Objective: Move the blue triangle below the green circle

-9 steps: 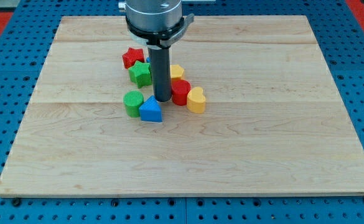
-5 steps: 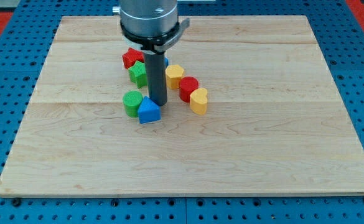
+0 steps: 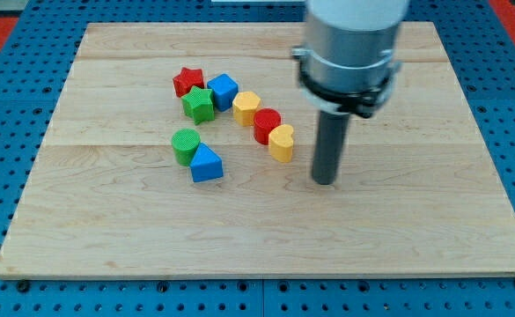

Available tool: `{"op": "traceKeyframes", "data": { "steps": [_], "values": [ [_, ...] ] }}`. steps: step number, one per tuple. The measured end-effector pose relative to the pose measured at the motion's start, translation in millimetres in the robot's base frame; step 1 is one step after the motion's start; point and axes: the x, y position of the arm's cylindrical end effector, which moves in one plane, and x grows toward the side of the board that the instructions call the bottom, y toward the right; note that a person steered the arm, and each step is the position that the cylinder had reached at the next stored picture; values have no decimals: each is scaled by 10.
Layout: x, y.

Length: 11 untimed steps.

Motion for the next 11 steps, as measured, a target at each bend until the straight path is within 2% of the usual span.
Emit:
{"op": "traceKeyframes", "data": {
  "steps": [1,2,4,5,6,8,11],
  "values": [
    [-281,87],
    [-376,-193],
    [-374,-719],
    [-180,-672],
    [-25,-946],
    [-52,-1651],
    [-570,-1693]
  ]
}}
